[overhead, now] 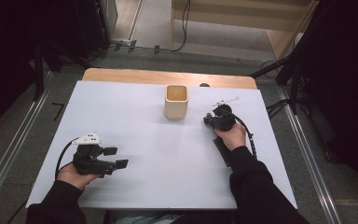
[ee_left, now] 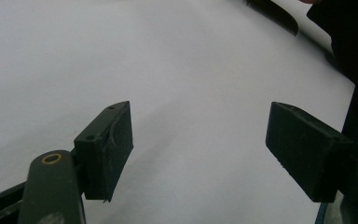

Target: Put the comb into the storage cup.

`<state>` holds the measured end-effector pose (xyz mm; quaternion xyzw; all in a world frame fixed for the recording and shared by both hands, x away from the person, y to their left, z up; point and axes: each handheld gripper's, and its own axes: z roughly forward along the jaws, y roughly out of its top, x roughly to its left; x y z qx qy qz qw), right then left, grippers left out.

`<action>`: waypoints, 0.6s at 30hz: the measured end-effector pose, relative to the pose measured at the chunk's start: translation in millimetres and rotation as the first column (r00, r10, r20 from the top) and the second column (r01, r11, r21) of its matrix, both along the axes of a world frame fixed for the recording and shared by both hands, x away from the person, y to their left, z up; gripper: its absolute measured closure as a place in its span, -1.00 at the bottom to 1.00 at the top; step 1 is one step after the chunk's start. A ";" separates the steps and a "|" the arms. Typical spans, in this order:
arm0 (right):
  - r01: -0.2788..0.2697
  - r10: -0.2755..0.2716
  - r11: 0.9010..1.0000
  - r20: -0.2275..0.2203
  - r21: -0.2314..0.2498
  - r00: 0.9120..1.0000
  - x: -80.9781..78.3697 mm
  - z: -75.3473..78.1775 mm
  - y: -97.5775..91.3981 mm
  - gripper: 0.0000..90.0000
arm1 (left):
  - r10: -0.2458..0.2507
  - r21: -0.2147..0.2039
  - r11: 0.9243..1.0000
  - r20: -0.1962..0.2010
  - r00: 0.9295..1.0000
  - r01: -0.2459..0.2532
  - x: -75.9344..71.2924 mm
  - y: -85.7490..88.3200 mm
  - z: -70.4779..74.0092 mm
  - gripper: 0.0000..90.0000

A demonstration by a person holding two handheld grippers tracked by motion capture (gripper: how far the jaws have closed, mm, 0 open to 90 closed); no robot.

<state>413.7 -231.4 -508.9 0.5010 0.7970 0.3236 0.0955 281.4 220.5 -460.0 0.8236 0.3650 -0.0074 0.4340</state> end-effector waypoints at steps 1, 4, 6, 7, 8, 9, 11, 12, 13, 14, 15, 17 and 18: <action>0.007 -0.007 1.000 -0.002 0.007 1.000 0.6 -0.3 -2.3 0.95 | 0.001 -0.001 1.000 -0.001 1.000 -0.001 -0.1 -0.1 0.0 -0.47; 0.013 -0.013 1.000 0.000 0.003 1.000 0.9 0.0 -5.4 0.95 | 0.001 -0.001 1.000 0.000 1.000 -0.001 0.0 0.1 0.0 -0.47; 0.020 -0.020 1.000 -0.002 0.004 1.000 1.0 -0.3 -7.5 0.95 | 0.000 0.000 1.000 0.000 1.000 0.000 0.1 0.1 0.0 -0.47; 0.022 -0.022 1.000 -0.006 0.006 1.000 0.9 -0.3 -8.2 0.95 | -0.001 -0.001 1.000 0.000 1.000 0.001 0.0 0.0 -0.1 -0.47; 0.020 -0.020 1.000 -0.005 0.008 1.000 1.1 -0.4 -9.0 0.95 | -0.001 -0.002 1.000 -0.001 1.000 0.001 -0.1 -0.1 -0.1 -0.47; 0.023 -0.023 1.000 -0.003 0.008 1.000 1.1 -0.4 -9.3 0.95 | 0.000 -0.003 1.000 -0.001 1.000 0.000 -0.2 -0.2 -0.1 -0.47; 0.022 -0.022 1.000 -0.003 0.007 1.000 1.0 -0.4 -9.6 0.95 | 0.000 -0.001 1.000 0.000 1.000 0.000 -0.1 -0.1 0.0 -0.47; 0.024 -0.024 1.000 -0.002 0.005 1.000 1.0 -0.5 -9.9 0.95 | -0.001 -0.001 1.000 0.000 1.000 0.001 0.0 -0.1 -0.1 -0.47; 0.026 -0.026 1.000 -0.001 0.003 1.000 1.0 -0.4 -10.4 0.95 | -0.001 -0.002 1.000 -0.001 1.000 0.001 -0.1 -0.2 -0.1 -0.47; 0.026 -0.026 1.000 -0.001 0.003 1.000 1.0 -0.4 -10.4 0.95 | -0.001 -0.002 1.000 -0.001 1.000 0.001 -0.1 -0.2 -0.1 -0.47; 0.026 -0.026 1.000 -0.003 0.001 1.000 0.9 -0.3 -11.3 0.95 | -0.001 -0.003 1.000 -0.001 1.000 0.001 -0.1 -0.2 -0.1 -0.47; 0.026 -0.026 1.000 -0.003 0.001 1.000 1.0 -0.3 -11.8 0.95 | 0.000 -0.003 1.000 -0.001 1.000 0.000 -0.2 -0.4 -0.2 -0.47; 0.033 -0.033 0.999 -0.005 0.000 0.999 1.0 -0.1 -12.5 0.95 | 0.000 -0.003 1.000 -0.001 1.000 0.000 -0.1 -0.4 -0.2 -0.47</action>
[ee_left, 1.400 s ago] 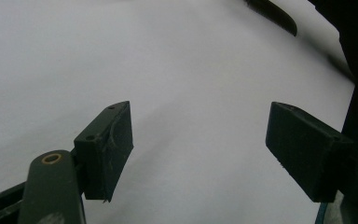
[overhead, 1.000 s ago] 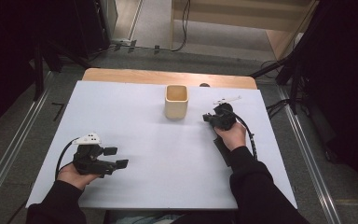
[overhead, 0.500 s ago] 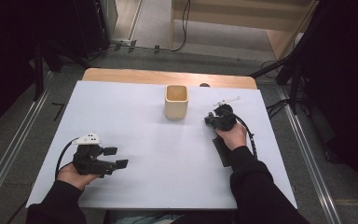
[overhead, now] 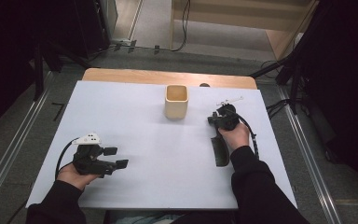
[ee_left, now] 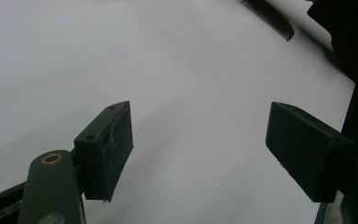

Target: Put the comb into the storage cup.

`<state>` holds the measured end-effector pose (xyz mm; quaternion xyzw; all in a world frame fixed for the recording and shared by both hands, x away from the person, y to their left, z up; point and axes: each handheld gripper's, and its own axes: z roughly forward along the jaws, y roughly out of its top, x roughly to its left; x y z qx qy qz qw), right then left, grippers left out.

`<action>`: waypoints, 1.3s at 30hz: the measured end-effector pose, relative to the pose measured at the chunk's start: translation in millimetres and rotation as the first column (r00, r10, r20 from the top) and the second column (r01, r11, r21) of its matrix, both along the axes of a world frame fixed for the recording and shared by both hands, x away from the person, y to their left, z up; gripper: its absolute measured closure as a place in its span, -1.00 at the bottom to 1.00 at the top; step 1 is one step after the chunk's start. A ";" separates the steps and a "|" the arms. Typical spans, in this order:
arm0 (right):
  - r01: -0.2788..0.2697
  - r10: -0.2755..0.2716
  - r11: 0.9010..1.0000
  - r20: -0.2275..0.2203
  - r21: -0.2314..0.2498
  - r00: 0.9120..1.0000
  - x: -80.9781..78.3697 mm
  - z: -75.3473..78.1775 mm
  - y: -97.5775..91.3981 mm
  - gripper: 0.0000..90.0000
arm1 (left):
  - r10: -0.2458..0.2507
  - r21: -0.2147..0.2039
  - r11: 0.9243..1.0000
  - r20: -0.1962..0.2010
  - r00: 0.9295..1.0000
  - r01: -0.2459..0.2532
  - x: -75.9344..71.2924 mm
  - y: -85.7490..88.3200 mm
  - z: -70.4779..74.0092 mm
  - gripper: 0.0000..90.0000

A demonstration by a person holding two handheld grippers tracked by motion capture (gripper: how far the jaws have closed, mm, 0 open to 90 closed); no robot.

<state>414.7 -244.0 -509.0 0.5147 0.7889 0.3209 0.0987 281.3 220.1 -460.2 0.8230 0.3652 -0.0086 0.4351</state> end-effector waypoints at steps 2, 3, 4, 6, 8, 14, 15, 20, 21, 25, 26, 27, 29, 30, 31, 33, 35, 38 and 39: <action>0.000 0.000 1.000 0.003 -0.004 1.000 0.2 -0.1 -1.4 0.95 | 0.000 0.000 1.000 0.000 1.000 0.000 0.0 0.0 0.0 -0.47; 0.002 -0.001 1.000 0.003 -0.007 1.000 0.3 0.0 -2.2 0.95 | 0.000 0.000 1.000 0.000 1.000 0.000 0.0 0.0 0.0 -0.47; 0.005 -0.005 1.000 0.003 -0.006 1.000 0.3 -0.1 -2.9 0.95 | 0.000 0.000 1.000 0.000 1.000 0.000 0.0 0.0 0.0 -0.47; 0.012 -0.012 1.000 -0.001 -0.004 1.000 0.3 0.1 -4.5 0.95 | -0.001 0.000 1.000 0.000 1.000 0.001 0.0 0.0 0.0 -0.47; 0.013 -0.013 1.000 0.000 -0.007 1.000 0.6 0.0 -6.6 0.95 | -0.002 0.001 1.000 0.000 1.000 0.002 0.0 0.0 0.0 -0.47; 0.029 -0.029 1.000 -0.003 -0.005 1.000 0.6 -0.1 -11.2 0.95 | -0.001 0.000 1.000 -0.001 1.000 0.001 -0.1 -0.1 0.1 -0.47; 0.029 -0.029 1.000 -0.002 -0.008 1.000 0.7 -0.1 -12.4 0.95 | -0.001 0.000 1.000 0.000 1.000 0.001 -0.2 -0.1 0.1 -0.47; 0.039 -0.039 0.999 -0.004 -0.005 0.999 -0.3 -0.2 -16.3 0.95 | -0.001 0.000 1.000 0.002 1.000 0.001 -0.1 0.2 0.3 -0.47; 0.037 -0.037 0.999 -0.002 -0.008 0.999 -0.8 -0.3 -17.0 0.95 | -0.002 0.000 1.000 0.001 1.000 0.002 0.0 0.4 0.5 -0.47; 0.043 -0.043 0.999 -0.003 -0.007 0.999 -2.2 -0.3 -18.4 0.95 | -0.003 -0.001 1.000 0.001 1.000 0.003 -0.1 0.3 0.6 -0.47; 0.043 -0.043 0.999 -0.002 -0.007 0.999 -2.4 -0.4 -19.1 0.95 | -0.002 0.000 1.000 0.002 1.000 0.002 -0.2 0.2 0.6 -0.47; 0.044 -0.044 0.999 0.000 -0.011 0.999 -2.9 -0.3 -20.7 0.95 | -0.001 -0.001 1.000 0.003 1.000 0.001 -0.3 0.2 0.6 -0.47; 0.048 -0.048 0.999 0.001 -0.011 0.999 -3.6 -0.5 -23.0 0.95 | -0.002 -0.001 1.000 0.004 1.000 0.002 -0.3 0.6 0.7 -0.47; 0.050 -0.050 0.999 0.001 -0.011 0.999 -4.2 -0.6 -24.3 0.95 | -0.001 -0.002 1.000 0.005 1.000 0.001 -0.3 0.7 0.7 -0.45; 0.050 -0.050 0.999 0.001 -0.011 0.999 -4.2 -0.6 -24.3 0.95 | -0.001 -0.002 1.000 0.005 1.000 0.001 -0.3 0.7 0.7 -0.45; 0.062 -0.062 0.998 0.000 -0.005 0.998 -6.3 -0.9 -28.0 0.95 | -0.002 -0.003 1.000 0.005 1.000 0.002 -0.2 0.7 0.7 -0.45; 0.062 -0.062 0.998 0.002 -0.003 0.998 -7.4 -1.3 -29.8 0.95 | -0.003 -0.005 1.000 0.004 1.000 0.003 -0.3 0.5 0.6 -0.45; 0.056 -0.056 0.998 0.004 -0.011 0.998 -9.3 -1.0 -30.4 0.95 | -0.003 -0.006 1.000 0.004 1.000 0.003 -0.4 0.3 0.7 -0.45; 0.059 -0.059 0.998 0.004 -0.013 0.998 -9.9 -0.9 -30.6 0.95 | -0.002 -0.005 1.000 0.005 1.000 0.002 -0.5 0.5 0.8 -0.45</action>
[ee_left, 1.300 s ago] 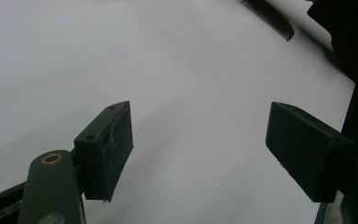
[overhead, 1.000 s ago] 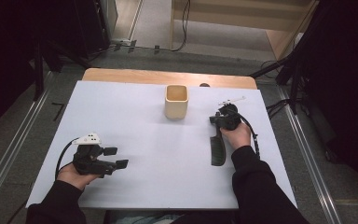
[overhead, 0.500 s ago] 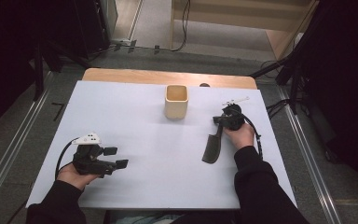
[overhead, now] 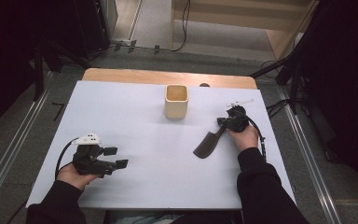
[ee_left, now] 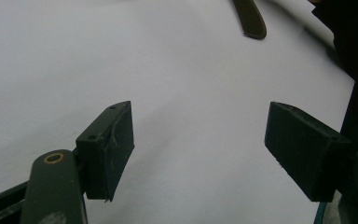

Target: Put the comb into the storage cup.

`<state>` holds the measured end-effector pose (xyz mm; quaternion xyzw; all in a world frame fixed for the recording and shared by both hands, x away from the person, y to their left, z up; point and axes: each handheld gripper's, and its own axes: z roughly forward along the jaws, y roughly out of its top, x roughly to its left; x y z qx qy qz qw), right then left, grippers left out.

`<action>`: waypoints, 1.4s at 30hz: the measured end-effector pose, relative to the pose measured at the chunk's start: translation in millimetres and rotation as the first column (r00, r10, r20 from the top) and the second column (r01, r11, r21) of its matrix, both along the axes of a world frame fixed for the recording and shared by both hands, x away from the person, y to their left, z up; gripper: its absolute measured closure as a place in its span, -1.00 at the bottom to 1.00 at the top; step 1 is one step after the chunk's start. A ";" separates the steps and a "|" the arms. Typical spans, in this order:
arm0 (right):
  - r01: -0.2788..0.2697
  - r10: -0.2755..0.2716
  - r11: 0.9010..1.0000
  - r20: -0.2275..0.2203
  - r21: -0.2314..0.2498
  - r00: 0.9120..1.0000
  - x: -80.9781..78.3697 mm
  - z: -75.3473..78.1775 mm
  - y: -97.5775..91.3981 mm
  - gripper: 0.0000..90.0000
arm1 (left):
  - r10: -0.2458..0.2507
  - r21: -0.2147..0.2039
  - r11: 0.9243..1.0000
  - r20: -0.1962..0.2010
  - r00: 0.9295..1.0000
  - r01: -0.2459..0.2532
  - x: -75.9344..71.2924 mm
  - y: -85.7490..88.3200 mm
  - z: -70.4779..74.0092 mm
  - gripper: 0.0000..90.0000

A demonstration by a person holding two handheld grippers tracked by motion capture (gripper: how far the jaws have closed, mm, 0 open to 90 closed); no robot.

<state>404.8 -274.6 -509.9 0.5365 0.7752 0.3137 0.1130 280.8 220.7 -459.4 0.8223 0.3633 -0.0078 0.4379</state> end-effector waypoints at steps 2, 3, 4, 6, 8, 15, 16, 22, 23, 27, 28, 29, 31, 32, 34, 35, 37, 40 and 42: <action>0.001 -0.001 1.000 -0.001 0.002 1.000 -0.7 0.0 -0.4 0.95 | 0.000 0.000 1.000 0.000 1.000 0.000 0.1 0.2 0.0 -0.45; -0.002 0.002 1.000 -0.002 -0.001 1.000 -1.2 0.0 -1.5 0.95 | 0.000 0.000 1.000 0.000 1.000 0.000 0.1 0.2 0.0 -0.45; -0.004 0.004 1.000 -0.005 0.001 1.000 -2.1 0.1 -2.1 0.95 | 0.000 0.002 1.000 0.000 1.000 0.000 0.2 0.3 0.0 -0.45; -0.007 0.007 1.000 -0.004 -0.009 1.000 -3.5 0.6 -3.0 0.95 | -0.001 0.001 1.000 0.000 1.000 0.001 0.1 0.3 -0.1 -0.45; -0.008 0.008 1.000 -0.004 -0.014 1.000 -6.2 0.7 -6.3 0.95 | -0.001 0.000 1.000 -0.001 1.000 0.001 0.1 0.1 -0.1 -0.45; -0.002 0.002 1.000 -0.015 -0.014 1.000 -10.8 1.2 -12.3 0.95 | -0.002 0.000 1.000 0.000 1.000 0.002 0.2 0.0 0.0 -0.45; -0.002 0.002 1.000 -0.016 -0.018 1.000 -12.2 1.4 -13.0 0.95 | -0.001 0.000 1.000 -0.001 1.000 0.001 0.1 0.0 0.0 -0.45; -0.003 0.003 1.000 -0.039 -0.003 0.999 -16.8 2.3 -14.8 0.95 | 0.002 -0.003 1.000 0.000 1.000 -0.002 -0.1 0.2 0.5 -0.45; -0.002 0.002 1.000 -0.039 -0.006 0.999 -17.8 2.5 -14.5 0.95 | 0.005 -0.004 1.000 0.001 1.000 -0.005 -0.3 0.1 0.6 -0.44; -0.012 0.012 1.000 -0.039 -0.012 0.999 -23.4 2.6 -15.9 0.95 | 0.004 -0.003 1.000 0.002 1.000 -0.004 -0.2 0.1 0.6 -0.44; -0.013 0.013 1.000 -0.038 -0.011 0.999 -24.6 2.4 -16.6 0.95 | 0.004 -0.003 1.000 0.003 1.000 -0.004 -0.2 0.1 0.6 -0.44; -0.012 0.011 1.000 -0.041 -0.012 0.999 -26.1 2.7 -16.9 0.95 | 0.003 -0.004 1.000 0.003 1.000 -0.003 -0.2 0.1 0.7 -0.44; -0.012 0.012 1.000 -0.044 -0.013 0.999 -29.0 2.9 -17.4 0.95 | 0.002 -0.003 1.000 0.003 1.000 -0.002 -0.2 0.0 0.7 -0.44; -0.011 0.011 1.000 -0.048 -0.014 0.999 -30.5 3.2 -17.7 0.95 | 0.003 -0.003 1.000 0.003 1.000 -0.003 -0.2 0.0 0.7 -0.44; -0.012 0.011 1.000 -0.062 -0.011 0.998 -32.9 4.0 -18.3 0.95 | 0.003 -0.003 1.000 0.003 1.000 -0.003 -0.3 0.0 0.8 -0.44; -0.016 0.015 1.000 -0.064 -0.015 0.998 -33.9 4.3 -18.6 0.95 | 0.003 -0.003 1.000 0.004 1.000 -0.003 -0.3 0.2 0.9 -0.44; -0.013 0.012 1.000 -0.071 -0.015 0.997 -35.5 4.7 -18.7 0.95 | 0.004 -0.003 1.000 0.005 1.000 -0.004 -0.6 0.3 1.0 -0.44; -0.011 0.010 1.000 -0.067 -0.012 0.998 -40.1 4.1 -20.9 0.95 | 0.004 -0.004 1.000 0.004 1.000 -0.004 -0.2 0.4 1.0 -0.44; -0.006 0.006 1.000 -0.072 -0.004 0.997 -43.9 4.0 -24.2 0.95 | 0.003 -0.005 1.000 0.003 1.000 -0.003 -0.2 0.0 0.9 -0.44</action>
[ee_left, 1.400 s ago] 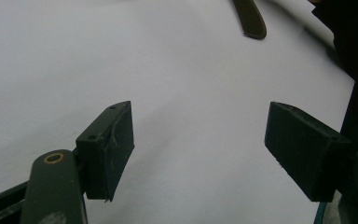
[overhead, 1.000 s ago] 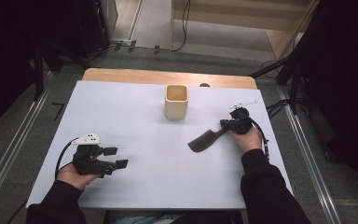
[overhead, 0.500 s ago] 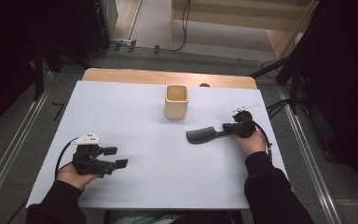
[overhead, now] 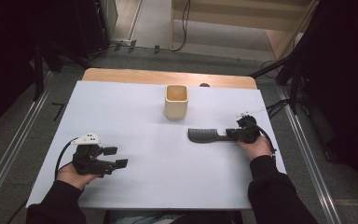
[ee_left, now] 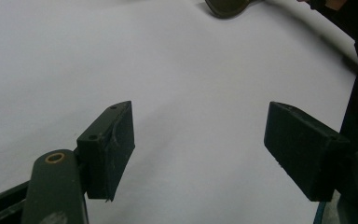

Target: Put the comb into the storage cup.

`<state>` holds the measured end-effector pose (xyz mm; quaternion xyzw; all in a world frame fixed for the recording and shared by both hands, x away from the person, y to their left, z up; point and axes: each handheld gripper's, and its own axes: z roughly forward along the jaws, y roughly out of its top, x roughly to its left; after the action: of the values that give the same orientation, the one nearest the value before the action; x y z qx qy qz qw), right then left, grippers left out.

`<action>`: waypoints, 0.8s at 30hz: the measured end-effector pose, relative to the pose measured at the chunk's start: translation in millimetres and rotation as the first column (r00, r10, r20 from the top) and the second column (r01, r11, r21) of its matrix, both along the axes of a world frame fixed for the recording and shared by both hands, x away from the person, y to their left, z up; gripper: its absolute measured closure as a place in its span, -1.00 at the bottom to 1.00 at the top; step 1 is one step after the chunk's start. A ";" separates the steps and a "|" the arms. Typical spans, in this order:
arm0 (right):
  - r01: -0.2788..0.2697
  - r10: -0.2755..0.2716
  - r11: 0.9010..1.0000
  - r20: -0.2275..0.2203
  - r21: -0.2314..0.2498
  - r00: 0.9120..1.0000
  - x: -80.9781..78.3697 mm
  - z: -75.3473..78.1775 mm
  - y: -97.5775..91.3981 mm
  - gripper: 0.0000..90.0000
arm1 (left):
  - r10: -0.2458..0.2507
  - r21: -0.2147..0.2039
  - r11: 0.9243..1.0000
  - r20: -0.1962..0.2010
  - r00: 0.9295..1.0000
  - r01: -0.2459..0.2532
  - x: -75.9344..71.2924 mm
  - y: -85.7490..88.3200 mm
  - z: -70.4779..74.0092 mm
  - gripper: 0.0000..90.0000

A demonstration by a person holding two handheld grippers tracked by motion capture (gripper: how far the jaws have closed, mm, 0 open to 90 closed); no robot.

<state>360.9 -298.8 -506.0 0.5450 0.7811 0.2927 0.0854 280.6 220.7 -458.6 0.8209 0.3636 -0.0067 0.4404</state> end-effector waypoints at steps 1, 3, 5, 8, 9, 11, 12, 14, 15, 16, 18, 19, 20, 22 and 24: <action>0.000 0.000 1.000 0.000 0.000 1.000 0.0 0.0 0.0 0.95 | -0.001 0.001 1.000 0.000 1.000 0.001 -0.1 0.0 0.1 -0.44; 0.003 -0.003 1.000 -0.001 0.008 1.000 -3.6 -0.2 -0.5 0.95 | 0.000 0.000 1.000 0.001 1.000 0.000 -0.1 -0.1 0.1 -0.44; 0.001 -0.001 1.000 -0.004 0.001 1.000 -4.7 0.3 -0.4 0.95 | 0.000 0.000 1.000 0.000 1.000 0.000 -0.1 -0.1 0.1 -0.44; -0.008 0.008 1.000 -0.003 0.001 1.000 -8.1 0.3 1.4 0.95 | 0.000 0.000 1.000 0.001 1.000 0.000 -0.2 -0.2 0.1 -0.44; -0.011 0.011 1.000 -0.006 0.001 1.000 -9.2 0.4 1.7 0.95 | 0.000 0.000 1.000 0.001 1.000 0.000 -0.2 -0.1 0.1 -0.44; -0.012 0.012 1.000 -0.007 -0.001 1.000 -12.9 0.7 3.3 0.95 | 0.000 0.000 1.000 0.000 1.000 0.000 -0.1 -0.2 0.0 -0.44; -0.012 0.012 1.000 -0.007 -0.001 1.000 -12.9 0.7 3.3 0.95 | 0.000 0.000 1.000 0.000 1.000 0.000 -0.1 -0.2 0.1 -0.44; -0.015 0.015 1.000 -0.015 -0.003 1.000 -15.2 1.2 3.8 0.95 | -0.001 0.000 1.000 0.000 1.000 0.001 -0.1 -0.3 0.1 -0.44; -0.020 0.020 1.000 -0.016 -0.002 1.000 -16.3 1.3 3.8 0.95 | -0.002 0.001 1.000 0.001 1.000 0.002 -0.1 -0.4 0.0 -0.44; -0.019 0.018 1.000 -0.017 -0.002 1.000 -17.3 1.4 4.2 0.95 | -0.003 0.002 1.000 0.002 1.000 0.003 -0.1 -0.4 0.1 -0.44; -0.022 0.022 1.000 -0.020 -0.003 1.000 -19.2 1.8 5.0 0.95 | -0.003 0.002 1.000 0.002 1.000 0.003 -0.1 -0.4 0.1 -0.44; -0.027 0.027 1.000 -0.020 -0.006 0.999 -20.2 1.9 5.3 0.95 | -0.003 0.002 1.000 0.001 1.000 0.003 -0.1 -0.4 0.1 -0.44; -0.035 0.035 0.999 -0.020 -0.005 0.999 -21.9 2.0 6.2 0.95 | -0.002 0.002 1.000 0.002 1.000 0.002 -0.1 -0.4 0.1 -0.44; -0.034 0.034 0.999 -0.021 -0.004 0.999 -22.8 2.0 6.6 0.95 | -0.002 0.000 1.000 0.002 1.000 0.002 -0.2 -0.5 0.1 -0.44; -0.038 0.038 0.999 -0.024 -0.004 0.999 -24.9 2.1 7.5 0.95 | -0.002 0.000 1.000 0.002 1.000 0.002 -0.2 -0.5 0.2 -0.44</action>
<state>336.0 -291.3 -503.9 0.5332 0.7930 0.2857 0.0716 280.3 220.2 -458.4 0.8212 0.3622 -0.0063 0.4410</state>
